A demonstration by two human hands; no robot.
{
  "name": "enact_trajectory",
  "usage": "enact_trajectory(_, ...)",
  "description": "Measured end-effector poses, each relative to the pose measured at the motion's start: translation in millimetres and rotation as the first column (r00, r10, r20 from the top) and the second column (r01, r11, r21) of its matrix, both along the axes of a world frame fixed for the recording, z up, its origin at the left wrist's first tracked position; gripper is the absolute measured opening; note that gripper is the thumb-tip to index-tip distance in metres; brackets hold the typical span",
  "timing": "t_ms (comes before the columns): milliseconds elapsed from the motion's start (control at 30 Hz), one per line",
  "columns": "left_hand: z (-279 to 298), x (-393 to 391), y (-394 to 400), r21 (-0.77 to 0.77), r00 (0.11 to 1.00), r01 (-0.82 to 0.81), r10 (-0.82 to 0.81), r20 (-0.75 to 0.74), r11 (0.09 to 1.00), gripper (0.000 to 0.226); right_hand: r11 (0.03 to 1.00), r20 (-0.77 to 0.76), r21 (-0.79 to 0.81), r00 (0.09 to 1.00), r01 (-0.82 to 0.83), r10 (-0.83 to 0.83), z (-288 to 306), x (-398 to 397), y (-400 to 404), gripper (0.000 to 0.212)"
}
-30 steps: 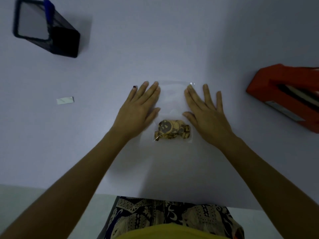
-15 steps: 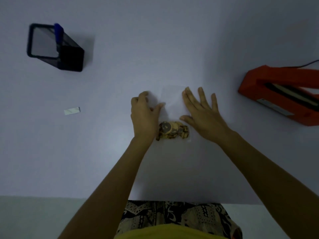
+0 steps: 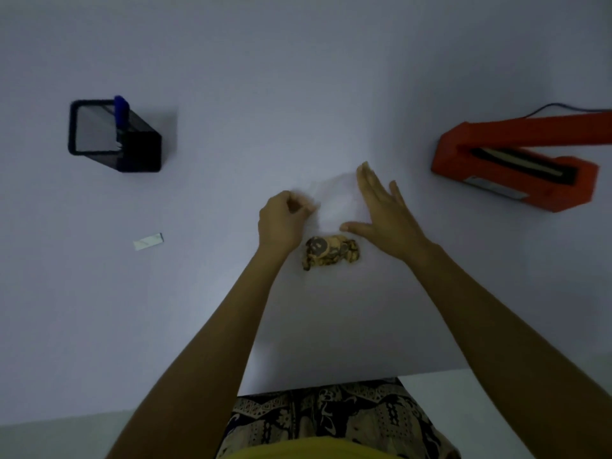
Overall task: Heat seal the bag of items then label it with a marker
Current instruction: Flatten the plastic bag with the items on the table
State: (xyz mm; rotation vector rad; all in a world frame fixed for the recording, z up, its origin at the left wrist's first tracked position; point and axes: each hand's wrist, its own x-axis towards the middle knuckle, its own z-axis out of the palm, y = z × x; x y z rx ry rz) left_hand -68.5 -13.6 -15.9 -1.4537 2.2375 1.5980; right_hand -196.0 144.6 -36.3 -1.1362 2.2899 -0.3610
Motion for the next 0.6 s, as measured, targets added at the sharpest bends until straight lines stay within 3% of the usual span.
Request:
enact_trajectory(100,2,9,-1,0.095,0.995,0.005,0.005,-0.101,0.995,0.009,0.960,0.242,-0.035,0.935,0.277,-0.261,4,16,-7,0.080)
enact_trajectory(167,8,11,-3,0.182,0.982,-0.011,0.045,-0.181,0.983,0.007,0.799,0.468,-0.111,0.740,0.591,-0.483,16,26,-11,0.045)
enact_trajectory(233,15,8,-5,0.269,0.971,-0.021,0.084,-0.225,0.963,0.006,0.632,0.561,-0.123,0.579,0.765,-0.592,28,31,-11,0.020)
enact_trajectory(400,38,-17,13,0.392,0.967,-0.016,0.113,-0.227,0.920,0.020,0.434,0.804,0.053,0.220,0.899,-0.553,54,25,18,0.019)
enact_trajectory(467,37,-24,21,0.422,0.971,-0.025,0.123,-0.207,0.906,0.024,0.386,0.827,0.088,0.149,0.918,-0.542,57,22,33,0.019)
enact_trajectory(600,41,-52,55,0.474,0.980,0.007,0.088,-0.177,0.881,0.026,0.320,0.830,0.110,0.090,0.941,-0.551,68,5,78,0.020)
